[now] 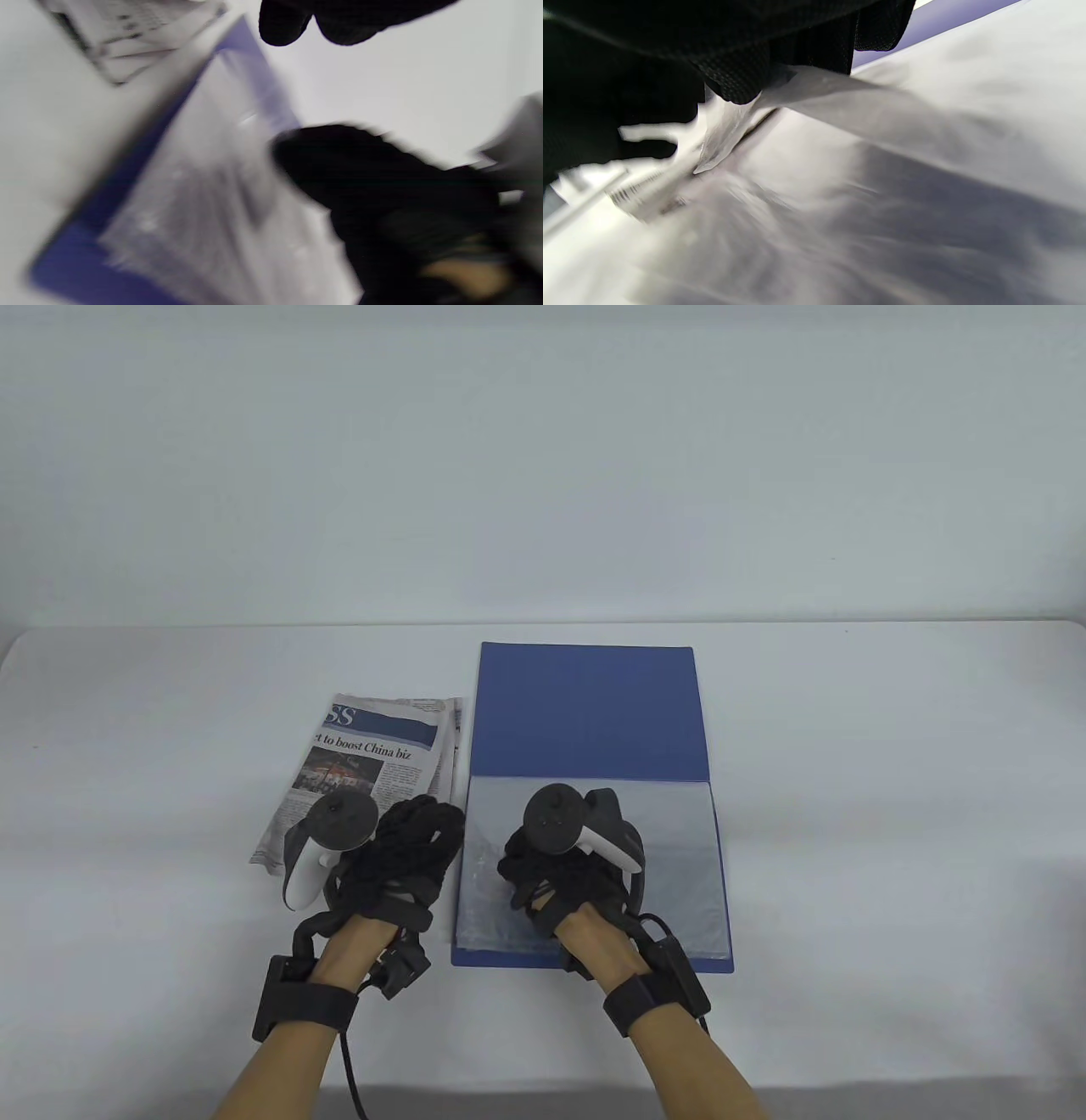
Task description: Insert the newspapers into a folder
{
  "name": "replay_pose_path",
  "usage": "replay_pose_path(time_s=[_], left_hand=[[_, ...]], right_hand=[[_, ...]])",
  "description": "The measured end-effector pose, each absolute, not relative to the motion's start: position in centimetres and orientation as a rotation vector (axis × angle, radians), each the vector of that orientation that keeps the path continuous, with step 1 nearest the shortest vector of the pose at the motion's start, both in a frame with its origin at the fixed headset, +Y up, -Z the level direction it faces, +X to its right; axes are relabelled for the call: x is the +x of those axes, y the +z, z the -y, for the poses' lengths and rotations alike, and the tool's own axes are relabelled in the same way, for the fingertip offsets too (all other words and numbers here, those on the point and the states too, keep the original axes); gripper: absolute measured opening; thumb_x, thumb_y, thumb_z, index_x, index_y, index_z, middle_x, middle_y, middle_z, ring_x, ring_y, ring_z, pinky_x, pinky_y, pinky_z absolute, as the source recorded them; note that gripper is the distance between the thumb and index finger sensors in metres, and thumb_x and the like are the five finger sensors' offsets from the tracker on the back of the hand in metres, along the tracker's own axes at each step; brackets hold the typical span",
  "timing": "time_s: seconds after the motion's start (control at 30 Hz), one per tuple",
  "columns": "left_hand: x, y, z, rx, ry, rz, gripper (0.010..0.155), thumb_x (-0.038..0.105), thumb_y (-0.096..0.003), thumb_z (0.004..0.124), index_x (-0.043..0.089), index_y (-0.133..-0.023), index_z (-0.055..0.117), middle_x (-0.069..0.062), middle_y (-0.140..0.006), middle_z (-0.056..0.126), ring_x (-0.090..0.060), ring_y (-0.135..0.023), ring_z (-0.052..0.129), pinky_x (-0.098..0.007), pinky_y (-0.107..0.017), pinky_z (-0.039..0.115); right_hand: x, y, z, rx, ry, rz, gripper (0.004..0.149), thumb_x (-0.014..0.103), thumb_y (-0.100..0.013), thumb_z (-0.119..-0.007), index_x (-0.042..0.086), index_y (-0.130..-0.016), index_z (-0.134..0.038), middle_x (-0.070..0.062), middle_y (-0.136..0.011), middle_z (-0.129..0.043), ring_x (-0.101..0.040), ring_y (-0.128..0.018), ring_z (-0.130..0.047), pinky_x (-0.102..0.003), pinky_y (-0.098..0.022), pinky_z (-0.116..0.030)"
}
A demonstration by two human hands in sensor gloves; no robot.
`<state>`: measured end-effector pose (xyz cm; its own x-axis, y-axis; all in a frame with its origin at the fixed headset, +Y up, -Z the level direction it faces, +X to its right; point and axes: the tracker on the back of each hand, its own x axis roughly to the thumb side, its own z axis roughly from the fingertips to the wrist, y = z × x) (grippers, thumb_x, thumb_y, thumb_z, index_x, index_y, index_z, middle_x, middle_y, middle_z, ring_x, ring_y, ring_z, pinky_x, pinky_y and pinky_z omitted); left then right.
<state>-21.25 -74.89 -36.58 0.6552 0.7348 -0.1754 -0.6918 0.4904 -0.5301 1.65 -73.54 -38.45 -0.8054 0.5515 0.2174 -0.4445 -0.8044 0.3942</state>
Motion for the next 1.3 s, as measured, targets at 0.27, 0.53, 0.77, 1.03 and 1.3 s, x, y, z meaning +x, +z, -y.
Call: replay_pose_path(time_s=[0.27, 0.53, 0.77, 1.03, 1.3], left_hand=[[-19.7, -36.9, 76.6, -0.649, 0.977, 0.069, 0.054, 0.041, -0.0650, 0.068, 0.027, -0.114, 0.048, -0.010, -0.120, -0.009, -0.037, -0.100, -0.030, -0.064, -0.065, -0.018], [-20.6, -36.7, 75.7, -0.556, 0.800, -0.051, 0.043, 0.054, -0.0618, 0.074, 0.022, -0.088, 0.088, -0.006, -0.127, 0.034, -0.037, -0.114, -0.004, -0.064, -0.075, -0.003], [-21.7, -36.7, 74.8, -0.464, 0.730, -0.056, 0.061, 0.043, -0.0653, 0.061, 0.041, -0.120, 0.032, -0.003, -0.129, 0.012, -0.033, -0.114, -0.014, -0.062, -0.081, -0.005], [-19.9, -37.1, 76.8, -0.724, 0.554, 0.028, 0.053, 0.025, -0.0631, 0.054, 0.046, -0.111, 0.063, -0.001, -0.122, -0.010, -0.026, -0.101, -0.034, -0.057, -0.069, -0.020], [-20.8, -37.2, 76.6, -0.685, 0.657, 0.058, 0.061, 0.027, -0.0631, 0.054, 0.055, -0.116, 0.042, 0.002, -0.124, -0.008, -0.025, -0.105, -0.031, -0.058, -0.072, -0.019]], right_hand=[[2.3, -38.7, 73.9, 0.417, 2.426, -0.457, 0.037, 0.030, -0.058, -0.083, 0.008, -0.088, -0.077, -0.019, -0.099, -0.061, -0.045, -0.096, -0.051, -0.076, -0.063, -0.030], [2.6, -38.8, 74.1, 0.420, 2.415, -0.466, 0.036, 0.029, -0.058, -0.082, 0.011, -0.089, -0.077, -0.018, -0.099, -0.063, -0.044, -0.096, -0.053, -0.076, -0.063, -0.031], [2.3, -38.7, 74.2, 0.434, 2.438, -0.472, 0.036, 0.030, -0.058, -0.082, 0.013, -0.089, -0.077, -0.018, -0.099, -0.062, -0.045, -0.097, -0.051, -0.076, -0.063, -0.030], [2.6, -38.7, 74.2, 0.419, 2.414, -0.443, 0.035, 0.030, -0.058, -0.081, 0.013, -0.089, -0.077, -0.019, -0.100, -0.061, -0.045, -0.097, -0.050, -0.076, -0.063, -0.030], [2.8, -38.7, 74.2, 0.422, 2.406, -0.427, 0.036, 0.030, -0.059, -0.080, 0.013, -0.090, -0.076, -0.020, -0.100, -0.060, -0.045, -0.097, -0.050, -0.076, -0.063, -0.030]])
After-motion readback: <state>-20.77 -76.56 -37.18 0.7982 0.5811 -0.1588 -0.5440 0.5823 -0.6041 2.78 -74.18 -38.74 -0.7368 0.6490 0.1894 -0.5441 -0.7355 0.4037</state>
